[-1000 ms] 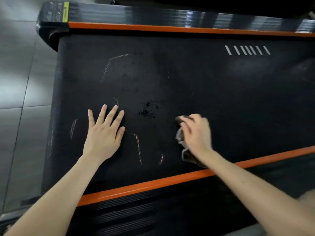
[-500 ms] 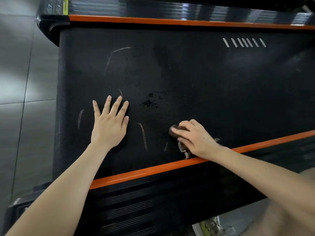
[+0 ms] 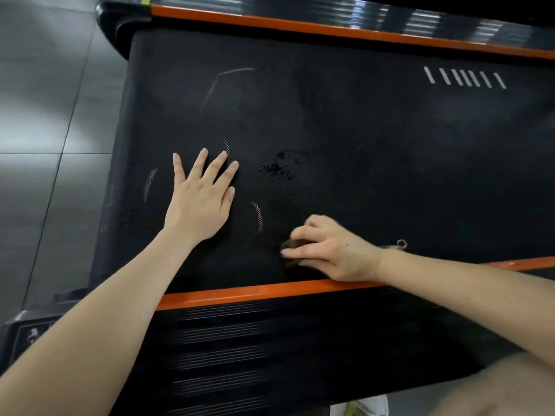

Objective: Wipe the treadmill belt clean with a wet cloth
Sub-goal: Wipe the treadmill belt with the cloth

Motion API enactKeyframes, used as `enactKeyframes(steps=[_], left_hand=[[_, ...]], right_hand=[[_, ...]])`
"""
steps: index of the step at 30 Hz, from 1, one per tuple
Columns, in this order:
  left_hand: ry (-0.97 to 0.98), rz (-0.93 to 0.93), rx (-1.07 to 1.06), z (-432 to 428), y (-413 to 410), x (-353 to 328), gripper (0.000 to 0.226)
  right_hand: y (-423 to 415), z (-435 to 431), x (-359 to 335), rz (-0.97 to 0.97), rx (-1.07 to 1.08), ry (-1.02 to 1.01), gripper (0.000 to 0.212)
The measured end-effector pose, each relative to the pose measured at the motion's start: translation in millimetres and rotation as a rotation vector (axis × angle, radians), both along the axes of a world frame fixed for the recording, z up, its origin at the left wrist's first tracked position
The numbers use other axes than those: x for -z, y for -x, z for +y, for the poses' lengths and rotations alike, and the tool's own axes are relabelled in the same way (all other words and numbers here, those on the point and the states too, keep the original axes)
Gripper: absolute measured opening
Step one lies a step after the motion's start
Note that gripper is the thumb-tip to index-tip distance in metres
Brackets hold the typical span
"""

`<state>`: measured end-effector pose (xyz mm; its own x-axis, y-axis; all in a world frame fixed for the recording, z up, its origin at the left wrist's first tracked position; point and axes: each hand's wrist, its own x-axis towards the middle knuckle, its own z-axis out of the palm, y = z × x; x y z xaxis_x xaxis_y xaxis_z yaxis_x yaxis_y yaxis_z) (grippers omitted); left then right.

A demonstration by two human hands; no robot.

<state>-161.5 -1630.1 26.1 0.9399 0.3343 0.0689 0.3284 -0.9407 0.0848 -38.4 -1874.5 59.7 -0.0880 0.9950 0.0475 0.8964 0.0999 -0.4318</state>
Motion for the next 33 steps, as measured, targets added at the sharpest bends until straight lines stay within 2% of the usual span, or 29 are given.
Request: enactKeyframes(steps=[2, 5, 10, 15, 20, 22, 24, 26, 28, 30, 33], left_hand=[[-0.017, -0.008, -0.014, 0.8, 2.2, 1.4, 0.057], [-0.013, -0.008, -0.024, 1.2, 3.7, 2.7, 0.058], [-0.032, 0.003, -0.035, 1.0, 2.0, 2.6, 0.061], [-0.104, 0.006, -0.039, -0.5, 0.7, 1.0, 0.059], [-0.13, 0.007, -0.057, -0.3, 4.1, -3.5, 0.06], [-0.131, -0.033, -0.109, 1.6, 7.9, -7.8, 0.062], [-0.136, -0.082, -0.185, 4.5, 13.6, -13.1, 0.065], [-0.159, -0.097, -0.239, 9.9, 19.4, -18.1, 0.067], [-0.172, -0.068, -0.267, 12.5, 22.9, -20.6, 0.064], [-0.154, 0.011, -0.305, 10.3, 23.5, -16.8, 0.053], [-0.096, 0.092, -0.321, -0.8, 22.0, -5.6, 0.051]], right_hand=[[14.5, 16.7, 4.5, 0.02, -0.065, 0.001, 0.03], [-7.1, 1.7, -2.2, -0.014, -0.117, 0.019, 0.03], [-42.3, -44.4, -3.4, -0.027, 0.0, -0.025, 0.033], [-9.4, 17.9, 15.0, -0.017, -0.115, -0.217, 0.028], [-13.6, 46.7, 21.1, -0.058, -0.273, -0.258, 0.029], [-46.0, 63.6, 26.7, -0.094, -0.142, -0.308, 0.029], [-79.0, 93.6, 28.2, -0.117, 0.18, -0.399, 0.027], [-95.5, 122.4, 27.8, -0.102, 0.501, -0.349, 0.025], [-86.1, 133.7, 27.5, -0.09, 0.59, -0.283, 0.026], [-59.1, 121.7, 26.0, -0.048, 0.438, -0.312, 0.028], [-12.1, 77.8, 31.5, -0.012, 0.121, -0.377, 0.034]])
